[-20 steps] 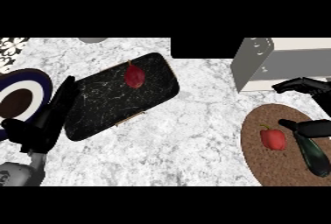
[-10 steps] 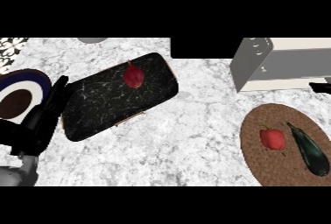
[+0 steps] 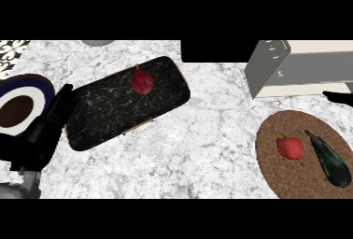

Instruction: Pick the bell pepper from the placemat and place it in the tiered shelf

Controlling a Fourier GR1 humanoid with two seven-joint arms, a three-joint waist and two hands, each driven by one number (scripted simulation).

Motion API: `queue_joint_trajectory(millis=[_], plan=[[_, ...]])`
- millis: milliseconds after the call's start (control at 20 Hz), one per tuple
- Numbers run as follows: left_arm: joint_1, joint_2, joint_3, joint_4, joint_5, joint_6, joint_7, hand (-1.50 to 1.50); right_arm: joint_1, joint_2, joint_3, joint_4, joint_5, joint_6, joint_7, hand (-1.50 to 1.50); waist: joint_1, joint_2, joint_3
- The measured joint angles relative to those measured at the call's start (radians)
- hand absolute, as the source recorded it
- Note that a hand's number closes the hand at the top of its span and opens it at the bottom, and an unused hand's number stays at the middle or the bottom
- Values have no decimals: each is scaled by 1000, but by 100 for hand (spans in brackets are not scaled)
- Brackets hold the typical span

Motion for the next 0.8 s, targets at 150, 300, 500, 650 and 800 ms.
queue_joint_trajectory(millis=[150, 300, 500, 650, 800], plan=[[-5, -21, 2, -11, -15, -2, 20, 0, 4, 38, 23, -67, 43, -3, 82, -150, 1, 1, 0], [-9, -27, 16, -14, -20, -14, 29, 0, -4, 67, 59, -118, 109, -12, 156, -150, 3, 1, 0], [-28, -40, 27, -7, -35, -23, 48, 0, -14, 86, 98, -152, 222, -25, 204, -150, 4, 2, 0], [4, -60, 26, -28, -61, -25, 38, 0, -12, 123, 125, -141, 309, -45, 206, -150, 6, 2, 0], [-14, -82, 39, 1, -76, -46, 33, 0, -7, 175, 153, -152, 382, -56, 228, -150, 5, 2, 0]])
